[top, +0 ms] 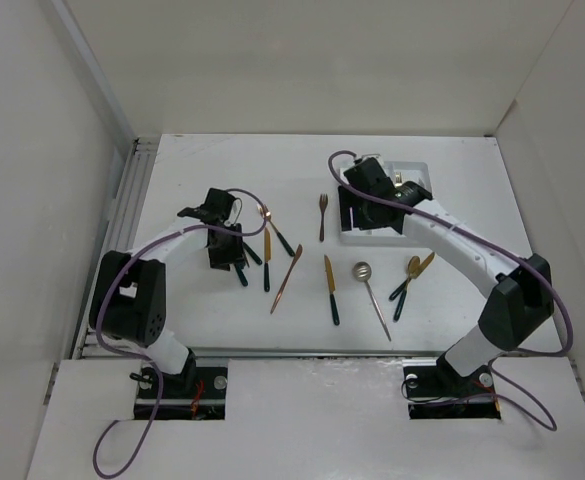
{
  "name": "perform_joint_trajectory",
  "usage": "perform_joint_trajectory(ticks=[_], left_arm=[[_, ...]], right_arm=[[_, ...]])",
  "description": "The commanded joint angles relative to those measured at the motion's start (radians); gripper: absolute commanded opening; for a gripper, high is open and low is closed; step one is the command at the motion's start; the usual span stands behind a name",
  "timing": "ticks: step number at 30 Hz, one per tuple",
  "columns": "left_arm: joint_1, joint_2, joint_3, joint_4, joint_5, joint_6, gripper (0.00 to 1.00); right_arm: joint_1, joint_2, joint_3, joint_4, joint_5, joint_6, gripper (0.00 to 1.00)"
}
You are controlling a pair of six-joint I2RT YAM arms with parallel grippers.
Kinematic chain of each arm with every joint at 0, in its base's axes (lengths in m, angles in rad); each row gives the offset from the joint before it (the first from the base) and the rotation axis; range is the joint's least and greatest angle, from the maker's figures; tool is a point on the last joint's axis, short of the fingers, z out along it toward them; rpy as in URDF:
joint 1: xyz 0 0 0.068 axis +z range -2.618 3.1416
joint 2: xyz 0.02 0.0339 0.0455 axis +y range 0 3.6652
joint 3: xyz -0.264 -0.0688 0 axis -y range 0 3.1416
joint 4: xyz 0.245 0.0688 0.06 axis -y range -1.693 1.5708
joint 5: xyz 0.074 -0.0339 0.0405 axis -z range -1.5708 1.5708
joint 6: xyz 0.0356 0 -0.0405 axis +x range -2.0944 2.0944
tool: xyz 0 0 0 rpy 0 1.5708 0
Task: Sort the eating utensils into containers
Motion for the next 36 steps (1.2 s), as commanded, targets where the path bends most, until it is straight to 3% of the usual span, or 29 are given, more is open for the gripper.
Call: perform_joint_trajectory(ticks=[1, 8, 17, 19, 21, 23, 24, 31, 36], left_arm=[[0.002, 0.010, -0.034, -0.060, -0.010, -0.081, 0.35], [0.002, 0.075, -0.059, -0.039, 0.008, -0.102, 0.34], [0.038, 0.161, -0.048, -0.010, -0.094, -0.102, 0.35], [0.047, 0.171, -0.048, 0.022, -0.108, -0.087, 0.33], [0.056, 0.182, -0.048, 0.032, -0.128, -0.087, 0.21], [0.056, 0.182, -0.059, 0.041, -0.128, -0.078, 0.03], [0.067, 0.182, -0.068, 0.041, -0.128, -0.078, 0.00], [0.096, 0.171, -0.016, 0.006, -0.143, -0.067, 0.00], [0.136, 0.103, 0.165, -0.074, -0.194, 0.009, 0.00]], right_arm=[[0.000, -0.048, -0.008, 0.002, 0.051, 0.027, 0.78], [-0.043, -0.020, -0.018, 0.002, 0.051, -0.034, 0.78], [-0.109, -0.046, -0.039, 0.022, 0.051, -0.074, 0.78], [-0.121, -0.056, -0.048, 0.022, 0.042, -0.074, 0.78], [-0.130, -0.056, -0.048, 0.022, 0.042, -0.083, 0.78], [-0.130, -0.056, -0.058, 0.022, 0.042, -0.083, 0.74], [-0.130, -0.056, -0.058, 0.022, 0.054, -0.083, 0.72], [-0.140, -0.074, -0.036, 0.031, 0.054, -0.083, 0.67], [-0.162, -0.074, 0.016, 0.082, 0.065, -0.062, 0.65]])
